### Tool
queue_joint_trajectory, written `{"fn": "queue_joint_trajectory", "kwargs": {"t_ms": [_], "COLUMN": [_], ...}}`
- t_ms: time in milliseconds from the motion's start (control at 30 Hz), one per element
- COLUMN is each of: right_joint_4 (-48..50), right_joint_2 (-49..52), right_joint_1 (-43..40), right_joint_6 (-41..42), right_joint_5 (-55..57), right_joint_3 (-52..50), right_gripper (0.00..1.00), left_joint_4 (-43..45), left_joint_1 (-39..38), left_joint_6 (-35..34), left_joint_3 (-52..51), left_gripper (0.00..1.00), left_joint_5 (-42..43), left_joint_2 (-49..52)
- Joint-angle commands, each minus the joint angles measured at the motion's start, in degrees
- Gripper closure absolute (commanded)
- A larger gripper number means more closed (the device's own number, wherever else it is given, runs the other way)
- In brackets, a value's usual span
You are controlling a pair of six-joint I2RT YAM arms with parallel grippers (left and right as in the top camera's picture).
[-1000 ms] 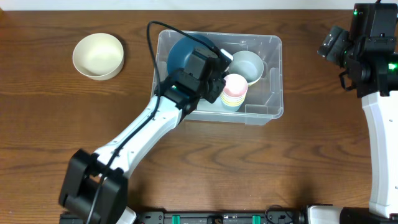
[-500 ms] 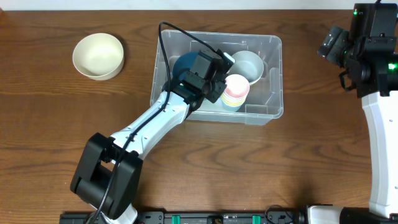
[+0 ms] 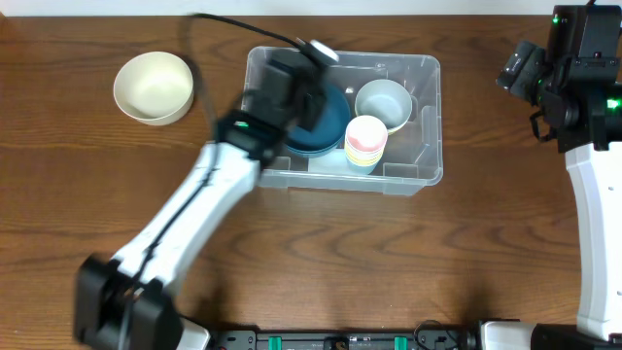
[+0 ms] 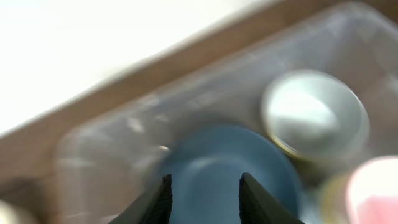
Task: Pack container
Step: 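Move the left gripper to the cream bowl and grasp its rim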
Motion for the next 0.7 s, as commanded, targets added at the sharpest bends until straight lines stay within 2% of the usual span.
{"fn": "queue_joint_trajectory", "kwargs": {"t_ms": [0, 100, 167, 367, 667], "right_joint_4": [0.1, 0.1, 0.1, 0.1, 0.1], "right_joint_2": [0.2, 0.2, 0.2, 0.2, 0.2], "right_joint_1": [-0.2, -0.2, -0.2, -0.2, -0.2], "right_joint_6": [0.7, 0.7, 0.7, 0.7, 0.7], "right_joint_5": [0.4, 0.4, 0.4, 0.4, 0.4], "right_joint_3": [0.3, 0.3, 0.3, 0.3, 0.3], "right_gripper": [0.01, 0.01, 0.01, 0.01, 0.01], "left_joint_4": [-0.9, -0.6, -0.4, 2.0, 5.9], "left_joint_1": [6.9, 13.9, 18.2, 24.6, 25.3], "left_joint_6": [-1.1, -1.1, -1.0, -1.0, -1.0], "left_joint_3": [1.7, 1.7, 1.7, 1.6, 1.6], "left_gripper": [0.64, 0.50, 0.46, 0.44, 0.44], "left_joint_5": [-1.4, -1.4, -1.4, -1.3, -1.4], "left_joint_2": [-4.8, -5.7, -4.8, 1.8, 14.8]}}
